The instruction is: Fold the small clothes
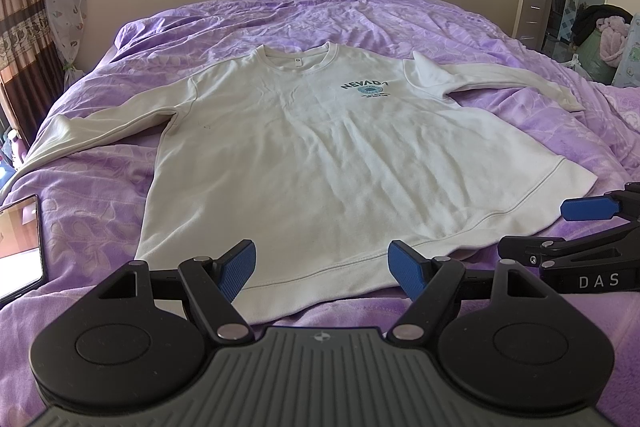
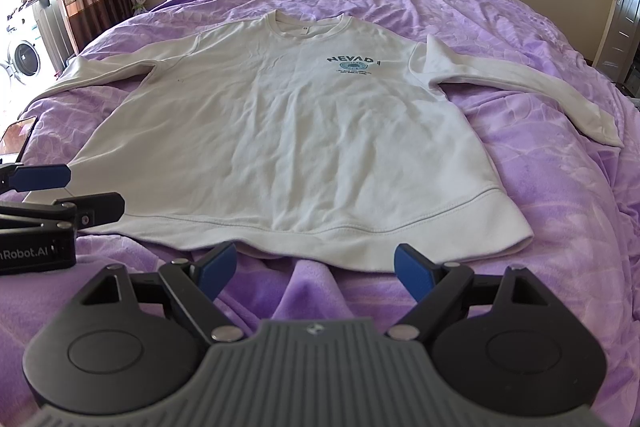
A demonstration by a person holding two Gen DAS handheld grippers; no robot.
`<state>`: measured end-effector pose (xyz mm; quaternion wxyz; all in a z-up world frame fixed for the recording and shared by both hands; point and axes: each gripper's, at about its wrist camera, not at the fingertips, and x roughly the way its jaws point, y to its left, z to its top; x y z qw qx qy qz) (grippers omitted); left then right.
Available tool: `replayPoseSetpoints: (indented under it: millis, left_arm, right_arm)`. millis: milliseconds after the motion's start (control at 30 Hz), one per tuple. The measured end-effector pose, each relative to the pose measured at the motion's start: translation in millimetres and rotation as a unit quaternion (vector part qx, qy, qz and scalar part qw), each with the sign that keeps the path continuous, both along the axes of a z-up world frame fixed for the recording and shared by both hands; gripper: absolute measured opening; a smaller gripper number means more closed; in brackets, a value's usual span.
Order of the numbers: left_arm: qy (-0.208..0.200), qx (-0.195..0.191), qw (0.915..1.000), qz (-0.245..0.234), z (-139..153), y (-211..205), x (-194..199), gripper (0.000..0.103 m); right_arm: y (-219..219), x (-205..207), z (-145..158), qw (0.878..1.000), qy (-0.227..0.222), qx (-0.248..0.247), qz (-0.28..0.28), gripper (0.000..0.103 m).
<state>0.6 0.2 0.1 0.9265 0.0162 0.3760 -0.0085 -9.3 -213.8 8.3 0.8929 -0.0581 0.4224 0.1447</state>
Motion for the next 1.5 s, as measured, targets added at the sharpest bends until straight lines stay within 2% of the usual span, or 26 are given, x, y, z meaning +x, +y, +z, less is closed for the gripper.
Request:
replayPoseSetpoints:
  millis: [667, 700, 933, 1067, 1167, 1267, 1367, 1500]
  left_arm:
    - [0.002, -0.001, 1.0, 0.0, 0.1, 0.0, 0.1, 0.088]
    - [0.003, -0.002, 1.0, -0.001, -6.2, 2.1, 0.4, 0.088]
    - [0.014, -0.034, 0.9993, -0.01, -8.7, 13.0, 6.0, 0.082]
    - [0.013, -0.046, 0.9988, -0.009, 3.4, 28.9, 18.2, 0.079]
    - [0.016, -0.055, 0.9984, 0.001, 13.2, 49.6, 32.6, 0.077]
    - [0.011, -0.056, 0.9978, 0.034, 25.9, 80.6, 49.3, 0.072]
    - [0.0, -0.057, 0.9951, 0.081, 39.1, 121.3, 65.2, 0.07]
    - [-0.01, -0.067, 0.9871, 0.145, 56.7, 188.3, 83.2, 0.069]
  right_arm:
    - [0.8, 0.7, 0.3, 1.0, 0.002, 0.0, 0.0, 0.082]
    - [0.8, 1.6, 0.3, 1.0, 0.002, 0.0, 0.0, 0.082]
    - [-4.8, 10.8, -4.0, 1.0, 0.014, 0.016, 0.012, 0.082]
    - [-5.1, 28.3, 1.6, 0.999, 0.017, 0.024, 0.023, 0.082]
    - [-8.3, 45.9, 19.3, 0.999, -0.007, 0.033, 0.032, 0.082]
    - [-8.6, 63.3, 34.1, 0.998, -0.047, 0.032, 0.037, 0.082]
    - [-7.1, 85.0, 46.6, 0.995, -0.078, 0.031, 0.047, 0.082]
    - [-11.3, 133.8, 59.5, 0.992, -0.086, 0.067, 0.063, 0.082]
